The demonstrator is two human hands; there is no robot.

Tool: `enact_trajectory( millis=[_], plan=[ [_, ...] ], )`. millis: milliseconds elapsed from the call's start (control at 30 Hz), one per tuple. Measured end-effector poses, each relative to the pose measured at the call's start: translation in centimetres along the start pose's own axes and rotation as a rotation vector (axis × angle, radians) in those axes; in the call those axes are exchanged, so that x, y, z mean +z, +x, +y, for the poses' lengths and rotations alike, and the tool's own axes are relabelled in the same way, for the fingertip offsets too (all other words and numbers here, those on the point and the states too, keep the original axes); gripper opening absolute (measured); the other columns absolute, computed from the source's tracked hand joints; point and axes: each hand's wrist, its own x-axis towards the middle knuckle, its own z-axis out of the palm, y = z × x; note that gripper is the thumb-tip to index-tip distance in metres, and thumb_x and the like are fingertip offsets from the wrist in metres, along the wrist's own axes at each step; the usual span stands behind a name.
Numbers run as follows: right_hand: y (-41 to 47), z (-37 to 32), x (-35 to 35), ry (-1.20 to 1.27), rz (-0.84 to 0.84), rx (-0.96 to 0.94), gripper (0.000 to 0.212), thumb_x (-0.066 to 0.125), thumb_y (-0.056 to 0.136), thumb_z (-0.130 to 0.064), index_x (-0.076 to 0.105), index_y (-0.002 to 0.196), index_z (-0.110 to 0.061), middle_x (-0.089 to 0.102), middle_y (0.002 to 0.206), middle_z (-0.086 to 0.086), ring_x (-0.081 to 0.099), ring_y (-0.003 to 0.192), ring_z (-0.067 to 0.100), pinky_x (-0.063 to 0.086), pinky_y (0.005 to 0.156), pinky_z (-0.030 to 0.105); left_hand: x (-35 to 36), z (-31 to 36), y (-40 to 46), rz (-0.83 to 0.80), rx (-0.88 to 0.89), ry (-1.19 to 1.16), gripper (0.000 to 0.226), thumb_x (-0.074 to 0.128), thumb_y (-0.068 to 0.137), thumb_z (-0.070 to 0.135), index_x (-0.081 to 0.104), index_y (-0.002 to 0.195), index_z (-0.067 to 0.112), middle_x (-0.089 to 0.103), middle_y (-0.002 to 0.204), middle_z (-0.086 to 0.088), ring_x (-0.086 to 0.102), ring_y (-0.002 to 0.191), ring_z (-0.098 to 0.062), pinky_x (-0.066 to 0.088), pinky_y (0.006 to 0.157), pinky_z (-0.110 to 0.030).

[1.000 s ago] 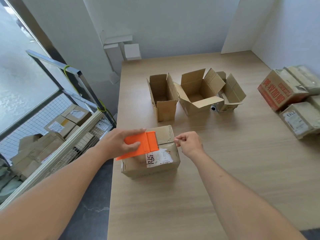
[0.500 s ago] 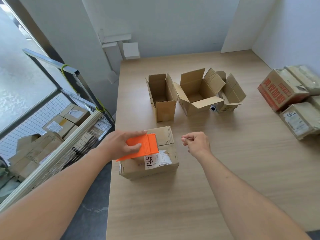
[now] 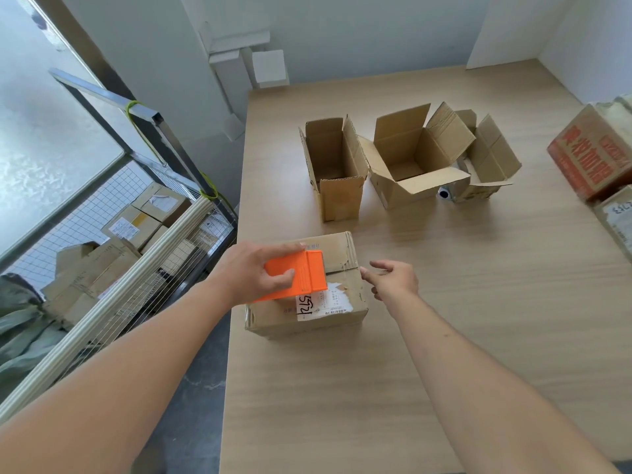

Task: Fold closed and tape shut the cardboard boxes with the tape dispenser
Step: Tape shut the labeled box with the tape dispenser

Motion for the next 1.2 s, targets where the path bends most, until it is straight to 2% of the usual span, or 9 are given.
enact_trajectory(
  millis=[133,267,367,467,633,700,800,967,1200],
  plan=[
    [-0.2,0.3,0.2,0.009,0.018,0.082,0.033,0.094,0.070,-0.034,0.078,0.097,-0.025,0.074,0.092,-0.003,0.068,0.069,0.015,0.064,0.077,0.042,0.2,-0.1,0.1,-0.004,0.006,0.004,0.053,0.053,0.083,0.062,0.053,0.136,0.058,0.069,0.100,0.018,0.054,0.069,-0.008,0.040,0.061,-0.018],
    [-1.3,0.2,1.5,0.021,0.068,-0.076,0.011,0.078,0.086,-0.020,0.078,0.096,-0.024,0.075,0.085,-0.005,0.073,0.080,0.018,0.061,0.082,0.037,0.2,-0.2,0.1,-0.017,-0.004,-0.014,0.053,0.053,0.083,0.062,0.054,0.136,0.056,0.071,0.110,0.014,0.062,0.080,-0.013,0.053,0.068,-0.030],
    [-3.5,-1.1,2.0,-0.006,0.148,-0.314,0.022,0.072,0.091,-0.041,0.072,0.112,-0.036,0.068,0.097,-0.015,0.065,0.086,0.005,0.051,0.075,0.024,0.3,-0.2,0.1,-0.028,-0.002,-0.004,0.054,0.051,0.083,0.062,0.054,0.137,0.055,0.072,0.109,0.012,0.062,0.080,-0.013,0.053,0.068,-0.030],
    [-5.3,-1.2,3.1,-0.218,0.175,-0.508,0.030,0.074,0.091,-0.038,0.072,0.120,-0.035,0.062,0.111,-0.012,0.062,0.098,0.012,0.047,0.073,0.027,0.3,-0.1,0.0,-0.022,-0.001,0.000,0.055,0.051,0.084,0.062,0.054,0.138,0.053,0.071,0.116,0.012,0.062,0.086,-0.012,0.053,0.071,-0.030],
    [-7.0,1.0,5.2,-0.634,0.159,-0.763,0.038,0.059,0.102,-0.015,0.063,0.140,-0.020,0.045,0.158,0.001,0.038,0.148,0.021,0.043,0.111,0.038,0.3,-0.3,-0.1,-0.031,0.005,-0.027,0.054,0.054,0.086,0.061,0.053,0.139,0.054,0.069,0.122,0.013,0.062,0.095,-0.011,0.051,0.074,-0.025],
    [-6.9,1.2,5.9,-0.631,0.135,-0.780,0.042,0.053,0.103,-0.006,0.058,0.144,-0.012,0.043,0.158,0.004,0.034,0.150,0.024,0.030,0.123,0.039,0.2,-0.5,0.3,-0.036,0.022,-0.042,0.051,0.057,0.088,0.058,0.054,0.139,0.052,0.070,0.122,0.010,0.061,0.095,-0.011,0.045,0.072,-0.020],
    [-6.9,1.5,6.2,-0.664,0.145,-0.774,0.045,0.046,0.106,-0.008,0.047,0.151,-0.007,0.037,0.161,0.006,0.028,0.153,0.025,0.011,0.128,0.034,-0.7,-0.7,1.4,-0.122,0.031,-0.022,0.048,0.061,0.091,0.056,0.054,0.139,0.054,0.070,0.119,0.007,0.061,0.098,-0.015,0.049,0.080,-0.030],
    [-7.3,1.6,6.5,-0.692,0.198,-0.823,0.045,0.051,0.102,-0.006,0.050,0.148,-0.005,0.042,0.157,0.011,0.035,0.149,0.028,0.020,0.126,0.041,-2.0,-1.2,2.2,-0.276,0.054,-0.087,0.049,0.057,0.095,0.058,0.047,0.143,0.057,0.062,0.135,0.005,0.058,0.111,-0.021,0.051,0.094,-0.040],
    [-7.0,1.8,6.8,-0.715,0.240,-0.824,0.041,0.053,0.104,-0.007,0.054,0.145,-0.004,0.047,0.154,0.011,0.040,0.147,0.027,0.026,0.125,0.044,-5.1,-5.8,1.1,-0.356,0.134,-0.144,0.041,0.060,0.094,0.059,0.052,0.134,0.064,0.059,0.134,0.023,0.055,0.107,-0.005,0.042,0.084,-0.024]
  ],
)
